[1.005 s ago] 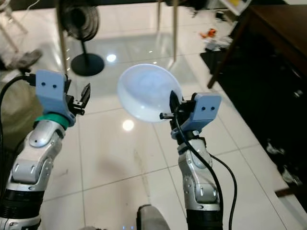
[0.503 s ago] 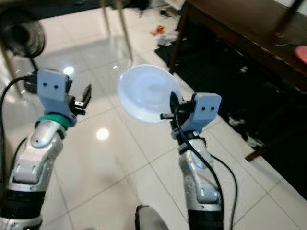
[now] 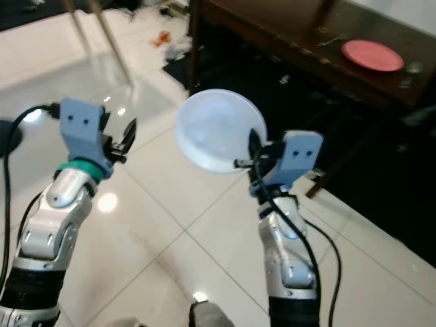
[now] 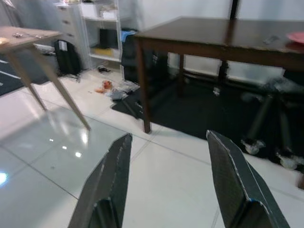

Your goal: Setting the table

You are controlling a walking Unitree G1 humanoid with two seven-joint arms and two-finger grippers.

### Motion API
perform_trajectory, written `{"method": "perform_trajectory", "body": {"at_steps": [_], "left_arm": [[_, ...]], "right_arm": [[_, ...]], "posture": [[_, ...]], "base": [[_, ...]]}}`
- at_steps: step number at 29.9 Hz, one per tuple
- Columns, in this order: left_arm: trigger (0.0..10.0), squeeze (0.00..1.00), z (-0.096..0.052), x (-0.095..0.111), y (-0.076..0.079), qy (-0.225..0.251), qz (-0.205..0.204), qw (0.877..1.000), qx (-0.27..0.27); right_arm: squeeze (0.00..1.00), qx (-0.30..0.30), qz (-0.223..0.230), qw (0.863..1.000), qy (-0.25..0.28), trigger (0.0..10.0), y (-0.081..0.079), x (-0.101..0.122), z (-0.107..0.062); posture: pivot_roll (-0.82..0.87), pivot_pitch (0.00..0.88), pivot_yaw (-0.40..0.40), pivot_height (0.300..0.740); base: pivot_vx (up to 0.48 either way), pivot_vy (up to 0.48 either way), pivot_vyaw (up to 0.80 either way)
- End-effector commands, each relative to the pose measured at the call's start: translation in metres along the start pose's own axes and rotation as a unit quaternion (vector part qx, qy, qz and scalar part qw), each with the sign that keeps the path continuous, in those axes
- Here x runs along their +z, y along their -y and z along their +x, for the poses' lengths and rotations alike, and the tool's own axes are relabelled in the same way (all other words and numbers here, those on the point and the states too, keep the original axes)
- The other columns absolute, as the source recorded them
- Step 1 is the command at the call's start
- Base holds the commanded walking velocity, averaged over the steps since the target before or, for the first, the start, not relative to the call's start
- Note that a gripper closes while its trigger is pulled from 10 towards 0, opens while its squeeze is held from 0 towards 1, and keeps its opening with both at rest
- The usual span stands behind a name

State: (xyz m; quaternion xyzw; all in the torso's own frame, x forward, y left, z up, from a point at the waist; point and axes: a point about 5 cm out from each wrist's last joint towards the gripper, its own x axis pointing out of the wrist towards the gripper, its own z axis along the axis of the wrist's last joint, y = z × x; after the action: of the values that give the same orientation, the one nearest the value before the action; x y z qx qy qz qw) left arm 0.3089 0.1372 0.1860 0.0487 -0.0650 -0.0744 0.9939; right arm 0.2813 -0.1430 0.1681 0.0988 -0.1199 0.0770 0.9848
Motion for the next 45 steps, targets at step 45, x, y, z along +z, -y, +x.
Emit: {"method": "perform_trajectory", "body": {"at_steps": [45], "left_arm": [[10.0, 0.00, 0.0071, -0.0012, -0.0011, -0.002, 0.020, 1.000, 0.020]], "right_arm": [[0.00, -0.017, -0.004, 1.000, -0.004, 10.0, 0.0055, -0.0024, 0.0005]], "posture": [[-0.02, 0.000, 0.034, 0.740]], "base": [[0.200, 0.000, -0.49]]}}
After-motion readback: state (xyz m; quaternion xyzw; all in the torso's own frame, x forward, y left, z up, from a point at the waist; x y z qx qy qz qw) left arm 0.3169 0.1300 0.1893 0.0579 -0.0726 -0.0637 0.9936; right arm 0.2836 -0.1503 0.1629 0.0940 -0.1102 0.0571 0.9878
